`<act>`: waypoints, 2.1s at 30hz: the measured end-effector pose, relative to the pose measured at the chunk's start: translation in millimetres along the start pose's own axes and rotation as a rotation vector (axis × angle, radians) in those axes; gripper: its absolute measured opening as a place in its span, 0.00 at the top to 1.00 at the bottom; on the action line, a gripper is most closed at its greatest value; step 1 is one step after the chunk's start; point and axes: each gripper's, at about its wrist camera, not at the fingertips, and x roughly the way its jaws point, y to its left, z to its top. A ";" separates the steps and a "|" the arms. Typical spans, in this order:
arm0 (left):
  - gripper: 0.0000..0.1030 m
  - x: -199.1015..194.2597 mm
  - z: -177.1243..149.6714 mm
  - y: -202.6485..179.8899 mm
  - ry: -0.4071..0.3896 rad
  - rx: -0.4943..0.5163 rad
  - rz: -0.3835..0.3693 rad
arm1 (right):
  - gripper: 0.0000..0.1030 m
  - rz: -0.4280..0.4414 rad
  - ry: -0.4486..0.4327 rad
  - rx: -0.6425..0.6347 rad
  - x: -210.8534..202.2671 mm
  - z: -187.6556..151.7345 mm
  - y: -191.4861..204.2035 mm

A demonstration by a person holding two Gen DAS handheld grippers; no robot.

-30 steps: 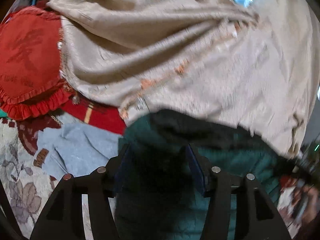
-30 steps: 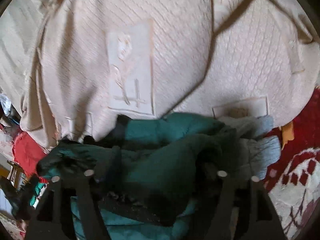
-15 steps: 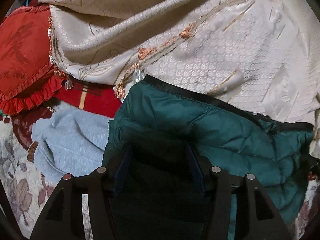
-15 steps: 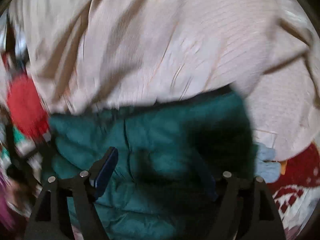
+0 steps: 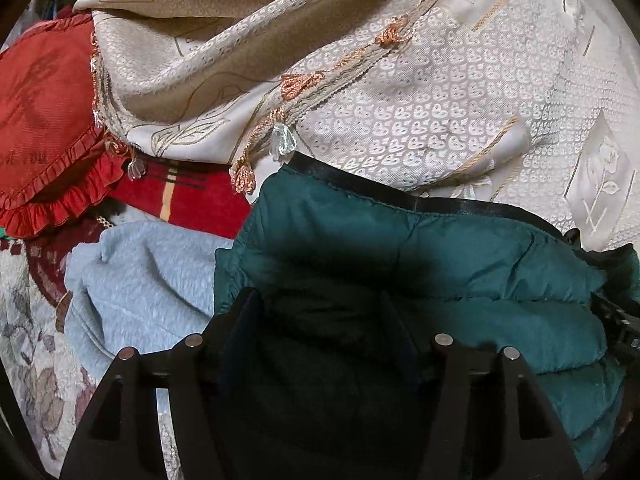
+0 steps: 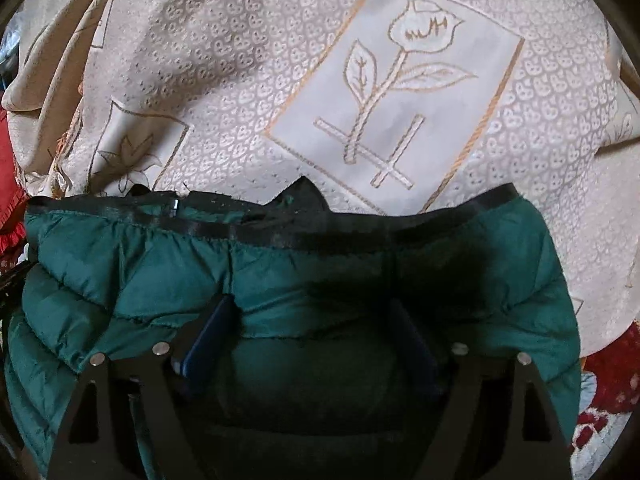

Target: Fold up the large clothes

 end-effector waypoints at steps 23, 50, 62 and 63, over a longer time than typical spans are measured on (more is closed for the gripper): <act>0.51 8.0 3.7 -4.9 0.005 0.008 0.028 | 0.17 0.140 0.028 -0.036 21.8 12.1 60.9; 0.49 8.3 -3.7 -6.8 -0.024 0.026 0.039 | 0.06 0.048 -0.059 0.087 -41.2 -19.5 -48.5; 0.49 7.1 -4.5 -7.3 -0.022 0.037 0.058 | 0.08 0.016 -0.003 0.172 -64.3 -88.2 -73.9; 0.49 6.9 -4.7 -7.3 -0.020 0.037 0.058 | 0.08 0.021 0.003 0.179 -59.5 -89.4 -74.7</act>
